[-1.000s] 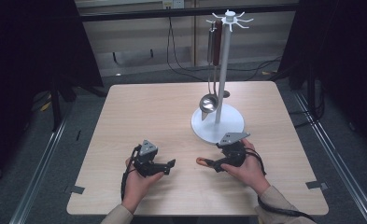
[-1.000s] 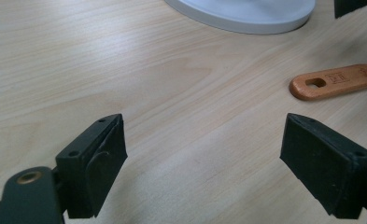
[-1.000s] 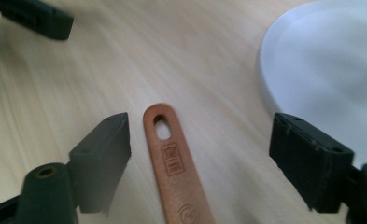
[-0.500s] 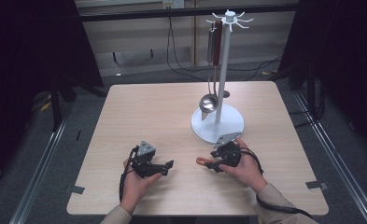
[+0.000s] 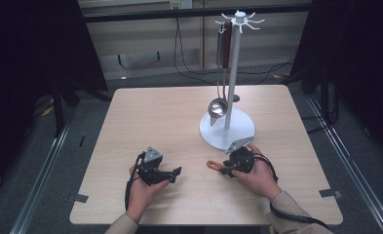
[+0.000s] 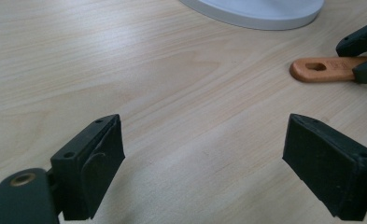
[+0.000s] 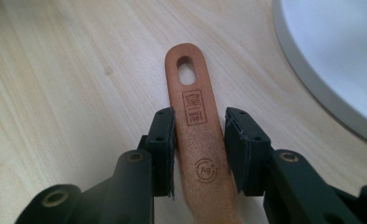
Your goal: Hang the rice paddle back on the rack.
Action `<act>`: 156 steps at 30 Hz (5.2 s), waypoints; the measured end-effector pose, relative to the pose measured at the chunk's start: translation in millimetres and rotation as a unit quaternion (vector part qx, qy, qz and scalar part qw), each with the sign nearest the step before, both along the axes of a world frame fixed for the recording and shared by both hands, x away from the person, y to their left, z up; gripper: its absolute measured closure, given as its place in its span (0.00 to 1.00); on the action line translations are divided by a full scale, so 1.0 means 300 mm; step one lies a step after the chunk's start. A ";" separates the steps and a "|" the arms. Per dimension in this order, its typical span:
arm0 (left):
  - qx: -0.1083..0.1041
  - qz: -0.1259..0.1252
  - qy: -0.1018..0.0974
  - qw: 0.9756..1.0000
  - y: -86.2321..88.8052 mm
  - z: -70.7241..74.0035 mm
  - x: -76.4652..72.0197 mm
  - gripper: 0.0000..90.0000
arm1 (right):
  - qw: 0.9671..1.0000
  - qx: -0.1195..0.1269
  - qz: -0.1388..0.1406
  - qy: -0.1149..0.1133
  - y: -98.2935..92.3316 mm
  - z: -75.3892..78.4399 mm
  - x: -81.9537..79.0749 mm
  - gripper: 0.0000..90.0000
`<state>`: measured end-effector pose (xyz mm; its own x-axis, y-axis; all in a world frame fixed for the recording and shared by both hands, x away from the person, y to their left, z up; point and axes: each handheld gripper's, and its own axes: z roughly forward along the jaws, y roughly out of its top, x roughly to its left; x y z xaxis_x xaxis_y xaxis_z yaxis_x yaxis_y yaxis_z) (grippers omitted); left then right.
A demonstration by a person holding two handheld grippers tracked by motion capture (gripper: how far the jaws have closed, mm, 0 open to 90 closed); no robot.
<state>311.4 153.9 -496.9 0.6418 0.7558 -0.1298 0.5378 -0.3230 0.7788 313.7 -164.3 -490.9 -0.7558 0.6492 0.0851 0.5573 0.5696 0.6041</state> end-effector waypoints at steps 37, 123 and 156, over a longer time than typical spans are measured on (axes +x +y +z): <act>-0.014 -0.018 0.005 1.000 -0.025 -0.002 0.016 0.10 | 0.991 -0.113 -0.003 0.066 0.045 0.053 0.002 0.74; -0.017 -0.017 0.000 1.000 -0.045 -0.003 0.019 0.10 | 0.864 0.239 -0.243 -0.370 -0.099 0.453 -0.092 0.74; -0.014 -0.015 -0.005 1.000 -0.044 0.001 0.020 0.10 | 0.827 0.265 -0.252 -0.426 -0.027 0.589 -0.030 0.74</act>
<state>317.4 140.8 -496.6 0.6652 0.7326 -0.1444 0.5201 -0.3158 0.7936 304.7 -172.4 -314.0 -0.3327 0.9424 0.0337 -0.1139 -0.0757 0.9906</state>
